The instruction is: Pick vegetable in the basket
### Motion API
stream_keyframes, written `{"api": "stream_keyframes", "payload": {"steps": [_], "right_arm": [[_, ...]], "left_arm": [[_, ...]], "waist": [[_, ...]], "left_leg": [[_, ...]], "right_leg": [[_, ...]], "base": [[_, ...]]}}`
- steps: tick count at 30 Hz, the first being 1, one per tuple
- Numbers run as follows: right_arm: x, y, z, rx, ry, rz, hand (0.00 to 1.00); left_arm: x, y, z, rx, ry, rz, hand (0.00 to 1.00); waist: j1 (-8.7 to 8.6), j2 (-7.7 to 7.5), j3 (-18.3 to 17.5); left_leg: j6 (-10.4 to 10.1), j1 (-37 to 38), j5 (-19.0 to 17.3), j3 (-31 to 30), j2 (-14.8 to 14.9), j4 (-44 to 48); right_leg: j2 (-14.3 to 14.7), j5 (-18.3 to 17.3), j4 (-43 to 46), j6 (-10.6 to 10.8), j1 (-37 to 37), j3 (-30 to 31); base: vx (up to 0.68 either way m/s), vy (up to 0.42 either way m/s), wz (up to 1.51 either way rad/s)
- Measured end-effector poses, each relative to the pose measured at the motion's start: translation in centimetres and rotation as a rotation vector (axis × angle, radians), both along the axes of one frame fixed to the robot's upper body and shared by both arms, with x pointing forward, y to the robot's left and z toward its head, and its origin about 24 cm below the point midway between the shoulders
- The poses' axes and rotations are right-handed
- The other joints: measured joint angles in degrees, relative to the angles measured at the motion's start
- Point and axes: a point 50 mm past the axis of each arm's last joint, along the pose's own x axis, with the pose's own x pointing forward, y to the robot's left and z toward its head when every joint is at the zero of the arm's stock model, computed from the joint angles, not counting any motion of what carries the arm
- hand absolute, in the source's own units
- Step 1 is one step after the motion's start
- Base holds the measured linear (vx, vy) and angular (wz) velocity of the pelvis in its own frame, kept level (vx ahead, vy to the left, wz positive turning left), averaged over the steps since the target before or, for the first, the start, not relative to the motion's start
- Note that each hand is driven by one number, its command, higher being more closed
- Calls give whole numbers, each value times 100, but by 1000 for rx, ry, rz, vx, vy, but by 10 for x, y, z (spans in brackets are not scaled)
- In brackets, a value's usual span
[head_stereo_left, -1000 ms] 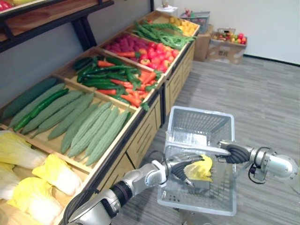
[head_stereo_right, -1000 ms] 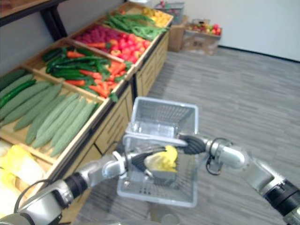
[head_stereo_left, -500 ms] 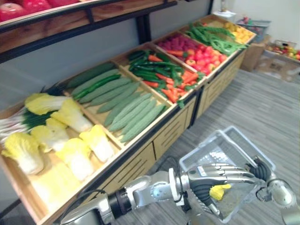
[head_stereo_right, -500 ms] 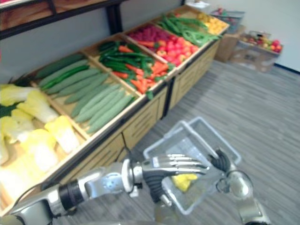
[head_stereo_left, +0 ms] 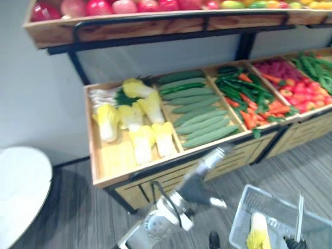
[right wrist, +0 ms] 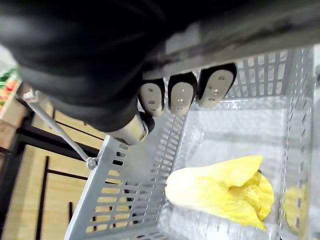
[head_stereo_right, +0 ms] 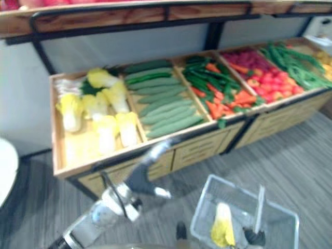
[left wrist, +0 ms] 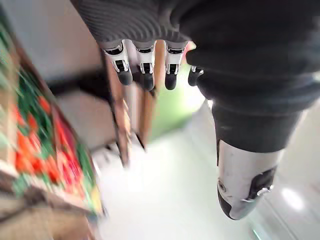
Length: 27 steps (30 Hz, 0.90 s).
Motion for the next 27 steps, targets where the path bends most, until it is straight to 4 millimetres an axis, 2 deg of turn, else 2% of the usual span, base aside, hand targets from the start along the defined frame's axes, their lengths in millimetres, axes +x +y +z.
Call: {"api": "stream_keyframes", "payload": {"steps": [1,3,4,6,7,9,12,14,15,16,18,20,22,23,27], "right_arm": [[-3,2,-3,18,8,-26,100],[-15,8,-12,68,48,-112,100],[-17,9,-13,76,57,-127,100],[-23,11,-16,87,79,-153,100],[-24,12,-16,87,82,-155,100],[-23,13,-17,91,83,-152,100],[-21,13,-17,89,74,-146,100],[-14,16,-18,99,69,-137,100],[-13,17,-19,103,69,-136,100],[-12,18,-19,108,74,-132,100],[-10,18,-19,107,73,-127,100],[-11,19,-20,106,83,-137,100],[-14,19,-21,114,92,-161,100],[-15,19,-21,113,94,-163,100],[-11,19,-21,112,87,-159,100]], "left_arm": [[5,11,-4,-21,29,81,0],[17,56,-30,-46,153,396,0],[18,67,-37,-42,185,471,0],[14,109,-65,-6,305,720,0],[12,118,-72,16,329,778,0],[0,148,-97,79,439,965,0],[-16,167,-122,124,558,1099,0],[-43,184,-151,155,727,1216,0],[-52,189,-159,155,776,1251,0],[-80,199,-179,141,917,1342,0],[-106,206,-195,58,1052,1439,0],[-143,208,-213,-34,1222,1529,0],[-162,204,-222,-72,1319,1544,0],[-170,201,-226,-95,1368,1540,0],[-174,192,-232,-111,1426,1486,0]], "waist": [[10,10,-17],[20,-19,-36],[24,-19,-43],[45,-25,-69],[52,-27,-68],[103,-37,-77],[116,-42,-91],[118,-63,-107],[114,-66,-121],[110,-67,-185],[106,-67,-213],[100,-72,-226],[100,-77,-230],[98,-78,-231],[50,-79,-232]], "left_leg": [[32,-27,64,-115,-44,-69],[91,-50,275,-488,-183,-362],[101,-79,305,-582,-210,-409],[130,-134,419,-814,-299,-537],[130,-134,436,-858,-322,-542],[145,-118,452,-968,-343,-564],[173,-113,495,-1095,-395,-646],[183,-29,522,-1047,-436,-735],[183,-6,522,-1025,-443,-749],[182,26,521,-983,-458,-784],[181,108,526,-908,-482,-859],[183,168,532,-908,-526,-940],[174,167,526,-918,-541,-951],[153,168,513,-925,-557,-969],[168,176,539,-950,-624,-1036]], "right_leg": [[-32,15,-48,-20,47,-110],[-96,14,-154,-8,214,-474],[-111,9,-173,-2,241,-556],[-157,8,-261,0,287,-781],[-161,8,-271,0,307,-812],[-157,8,-325,0,400,-898],[-186,7,-326,-2,429,-979],[-205,5,-328,-6,436,-938],[-206,4,-328,-7,440,-909],[-211,2,-333,-9,432,-866],[-213,-1,-335,-13,431,-796],[-236,-30,-338,-57,434,-782],[-254,-33,-338,-57,429,-786],[-268,-34,-339,-57,421,-790],[-317,-34,-338,-55,416,-791]], "base": [[43,-23,96],[47,-33,82],[47,-29,69],[74,-7,52],[87,8,35],[58,8,21],[16,4,15],[-8,11,-7],[-24,11,-17],[-19,6,-18],[-25,1,-19],[-40,-1,-8],[-37,0,2],[-33,-1,3],[-2,0,1]]}}
